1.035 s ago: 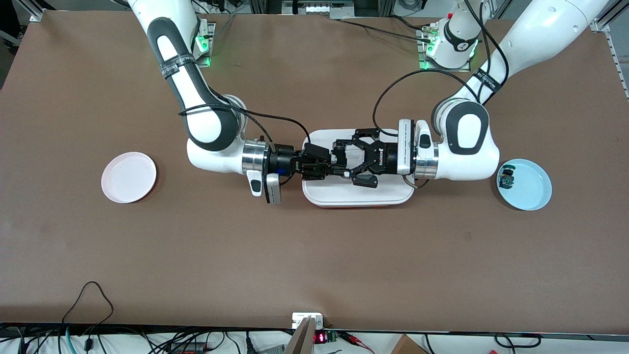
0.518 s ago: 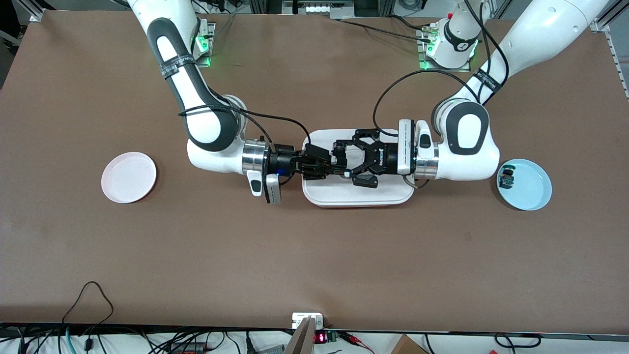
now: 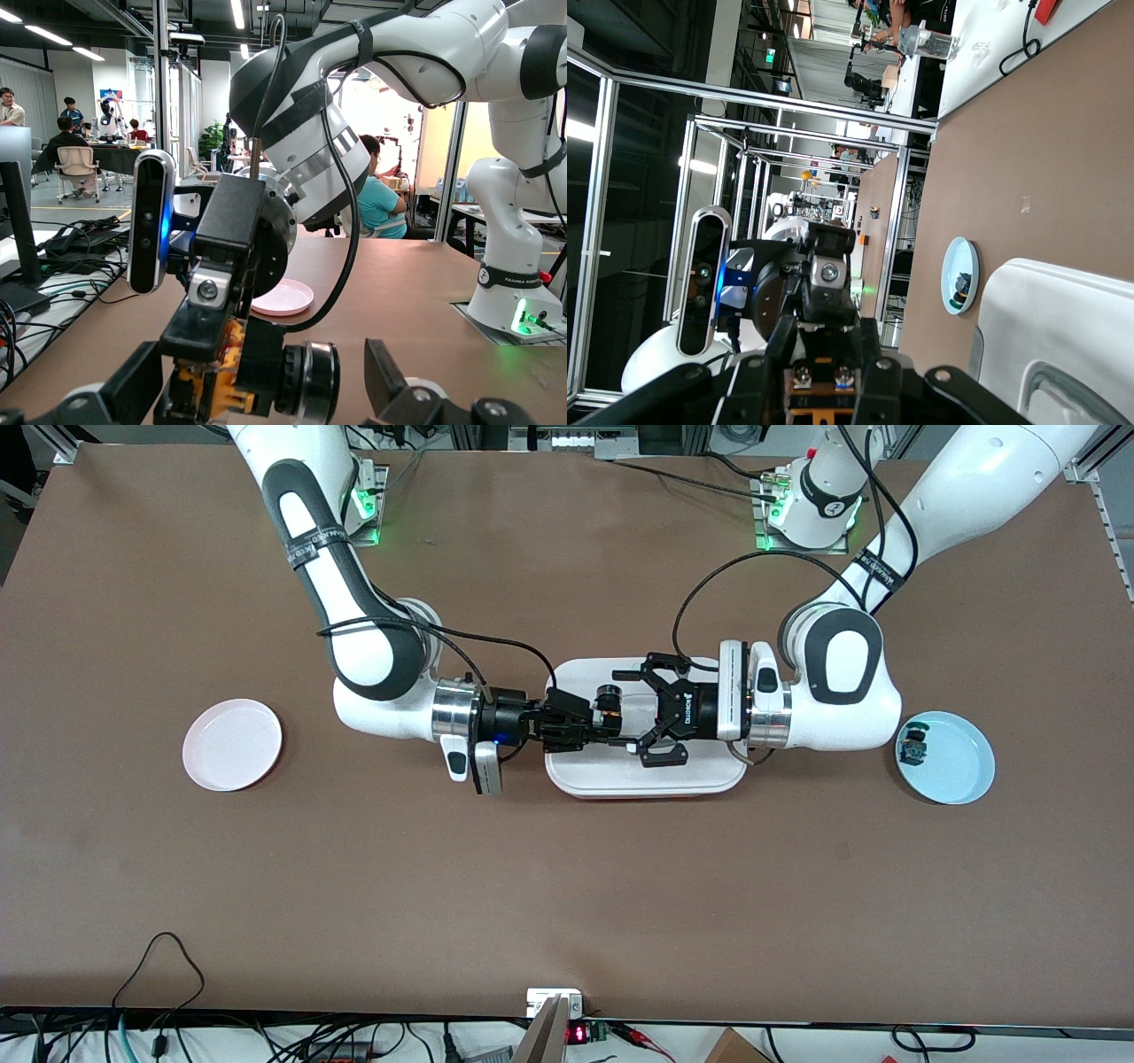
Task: Transfer orange switch to right arm and place
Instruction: 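Close the right gripper on the switch and open the left gripper, then pull the switch away with the right gripper while the left gripper withdraws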
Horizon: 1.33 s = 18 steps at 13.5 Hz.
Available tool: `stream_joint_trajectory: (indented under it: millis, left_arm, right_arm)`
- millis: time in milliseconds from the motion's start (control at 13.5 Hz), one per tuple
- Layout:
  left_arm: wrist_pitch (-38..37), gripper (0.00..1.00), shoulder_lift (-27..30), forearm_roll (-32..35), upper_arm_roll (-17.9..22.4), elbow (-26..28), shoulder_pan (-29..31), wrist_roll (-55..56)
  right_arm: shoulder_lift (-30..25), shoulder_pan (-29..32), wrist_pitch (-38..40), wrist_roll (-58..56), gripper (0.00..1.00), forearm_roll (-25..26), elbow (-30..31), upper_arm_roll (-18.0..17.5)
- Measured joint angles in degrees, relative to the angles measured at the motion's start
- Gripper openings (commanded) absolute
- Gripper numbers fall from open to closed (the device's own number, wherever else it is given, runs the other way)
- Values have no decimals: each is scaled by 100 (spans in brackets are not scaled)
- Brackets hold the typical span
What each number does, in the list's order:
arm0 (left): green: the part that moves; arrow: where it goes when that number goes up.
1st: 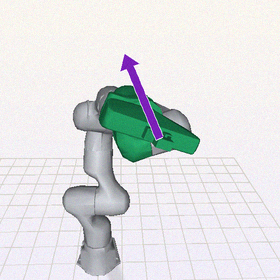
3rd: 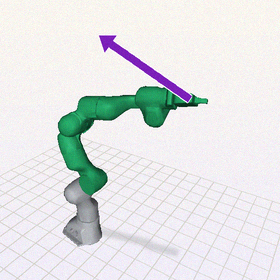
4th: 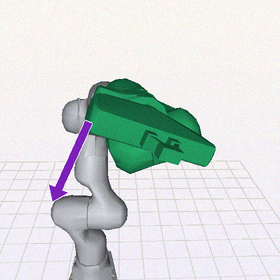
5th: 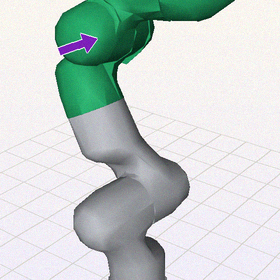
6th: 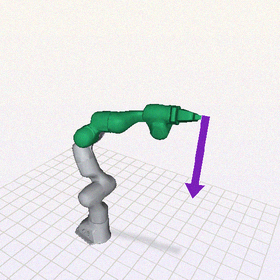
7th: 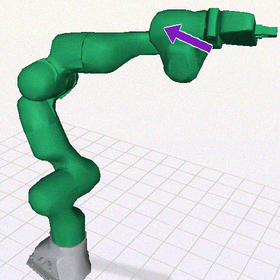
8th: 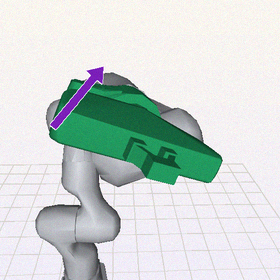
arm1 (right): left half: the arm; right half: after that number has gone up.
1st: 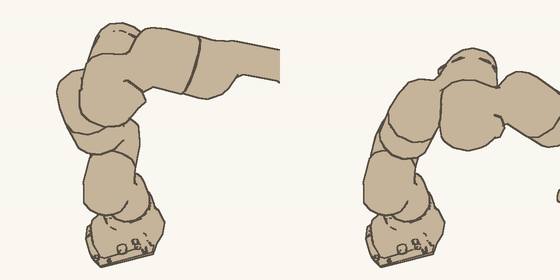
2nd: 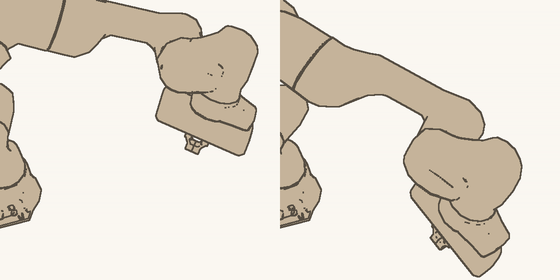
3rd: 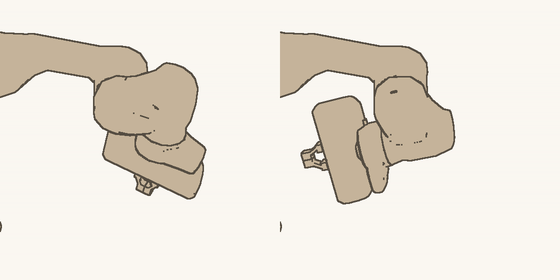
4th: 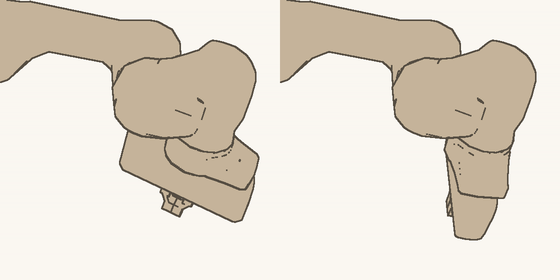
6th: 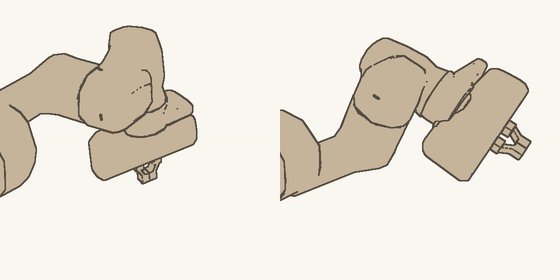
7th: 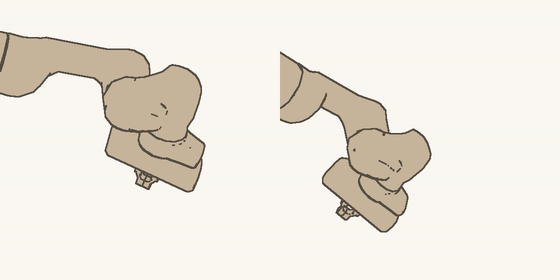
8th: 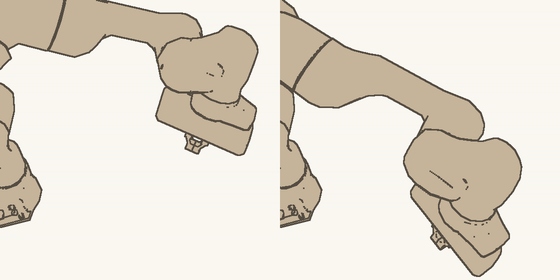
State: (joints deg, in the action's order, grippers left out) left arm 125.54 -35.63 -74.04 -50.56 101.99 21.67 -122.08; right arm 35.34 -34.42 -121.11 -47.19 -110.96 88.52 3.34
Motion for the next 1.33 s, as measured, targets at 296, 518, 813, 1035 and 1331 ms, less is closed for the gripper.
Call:
stream_joint_trajectory:
  millis: [296,518,813,1035,1331]
  left_arm:
    - [-67,100,16,0,0,-17,28,281]
    - [-297,100,65,53,8,-24,67,509]
    - [-835,100,221,1092,16,-100,354,1451]
    - [-1283,100,339,2221,17,-183,529,2375]
    - [-2225,100,385,4155,6,-534,534,4485]
  right_arm:
    - [0,89,98,0,0,5,1,16]
    - [2,324,545,0,0,71,4,41]
    - [5,885,1358,13,0,894,9,56]
    - [4,1349,1993,90,0,1729,-10,65]
    - [-40,1951,2649,515,0,3356,-195,79]
